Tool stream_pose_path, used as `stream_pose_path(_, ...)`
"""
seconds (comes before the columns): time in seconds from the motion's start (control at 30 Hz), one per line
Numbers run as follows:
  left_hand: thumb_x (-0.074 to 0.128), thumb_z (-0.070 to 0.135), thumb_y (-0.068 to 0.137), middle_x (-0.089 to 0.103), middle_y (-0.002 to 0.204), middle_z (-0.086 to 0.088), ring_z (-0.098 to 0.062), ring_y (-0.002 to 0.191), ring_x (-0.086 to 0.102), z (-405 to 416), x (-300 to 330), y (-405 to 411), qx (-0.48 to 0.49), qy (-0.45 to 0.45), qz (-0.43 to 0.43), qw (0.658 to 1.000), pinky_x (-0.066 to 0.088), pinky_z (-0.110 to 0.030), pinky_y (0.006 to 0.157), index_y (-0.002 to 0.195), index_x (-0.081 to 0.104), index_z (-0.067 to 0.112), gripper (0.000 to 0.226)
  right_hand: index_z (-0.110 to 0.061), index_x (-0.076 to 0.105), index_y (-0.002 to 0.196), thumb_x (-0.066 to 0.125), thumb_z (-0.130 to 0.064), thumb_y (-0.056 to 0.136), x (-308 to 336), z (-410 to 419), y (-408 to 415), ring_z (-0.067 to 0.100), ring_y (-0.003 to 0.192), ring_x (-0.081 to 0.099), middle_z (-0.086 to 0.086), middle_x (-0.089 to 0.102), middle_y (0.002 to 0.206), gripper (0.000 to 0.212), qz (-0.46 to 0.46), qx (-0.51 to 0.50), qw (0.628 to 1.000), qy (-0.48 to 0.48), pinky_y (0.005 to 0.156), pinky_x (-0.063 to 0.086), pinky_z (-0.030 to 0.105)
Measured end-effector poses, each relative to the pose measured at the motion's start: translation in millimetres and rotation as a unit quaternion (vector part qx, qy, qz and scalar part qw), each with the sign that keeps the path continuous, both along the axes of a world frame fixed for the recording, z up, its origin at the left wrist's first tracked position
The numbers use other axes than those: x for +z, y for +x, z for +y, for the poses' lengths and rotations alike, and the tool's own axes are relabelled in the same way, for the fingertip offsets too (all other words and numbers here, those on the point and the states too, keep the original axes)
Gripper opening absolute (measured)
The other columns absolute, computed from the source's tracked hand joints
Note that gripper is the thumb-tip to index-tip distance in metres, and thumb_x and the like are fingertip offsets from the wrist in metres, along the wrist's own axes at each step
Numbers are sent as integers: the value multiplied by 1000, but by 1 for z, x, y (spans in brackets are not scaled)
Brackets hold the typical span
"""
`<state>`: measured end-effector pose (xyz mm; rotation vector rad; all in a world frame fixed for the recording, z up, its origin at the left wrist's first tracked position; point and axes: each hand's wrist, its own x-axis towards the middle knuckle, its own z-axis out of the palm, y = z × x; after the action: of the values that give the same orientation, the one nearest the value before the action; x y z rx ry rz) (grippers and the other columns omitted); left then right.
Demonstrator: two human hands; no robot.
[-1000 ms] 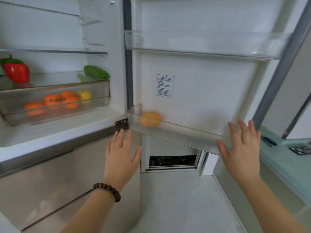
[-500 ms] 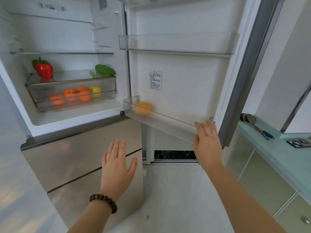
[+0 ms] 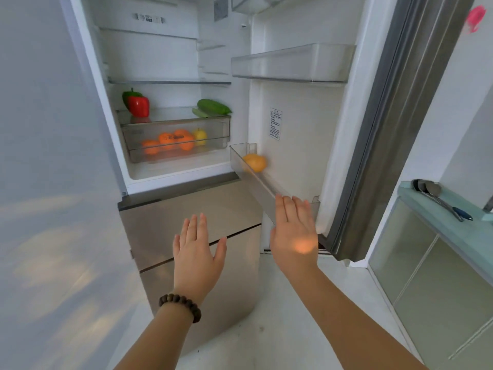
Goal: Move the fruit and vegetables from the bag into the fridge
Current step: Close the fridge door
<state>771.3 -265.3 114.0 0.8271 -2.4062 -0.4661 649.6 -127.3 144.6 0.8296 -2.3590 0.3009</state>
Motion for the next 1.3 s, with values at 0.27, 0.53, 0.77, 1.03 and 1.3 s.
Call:
stream_pose_path(0.27,34,51,93,12,158,-3,-18,146,3,-51,-2,78,19,-2,15,1000,5,-39,119,150,10,17,70,-11,13,148,47,-17,90,18,-81,79,19,146,4,4,10,158,68,-61,102,993,17,116,-9,31)
stream_pose_path(0.53,34,51,94,13,158,-5,-19,146,4,-114,3,131,53,-8,15,998,6,-40,119,150,11,16,70,-6,32,143,47,-18,87,39,-78,121,25,145,10,8,25,154,59,89,124,988,-11,118,5,44)
stream_pose_path(0.77,32,53,94,12,158,-4,-20,146,4,-145,14,143,58,-20,2,998,8,-43,119,150,10,16,70,-5,26,145,59,-16,82,37,-133,107,23,144,11,7,21,155,72,138,153,967,149,115,11,40)
stream_pose_path(1.03,28,53,95,8,159,-4,-20,147,1,-190,31,153,101,-19,-28,994,4,-41,119,150,6,17,70,-4,10,147,38,-45,93,42,-226,100,26,146,2,12,8,157,74,229,159,927,249,119,4,44)
stream_pose_path(1.3,23,54,95,2,159,-2,-18,146,-4,-228,29,161,143,-3,-36,989,-1,-39,119,150,2,18,69,1,-4,145,32,-48,95,49,-329,86,29,144,-12,15,-4,157,79,253,188,903,291,116,-5,46)
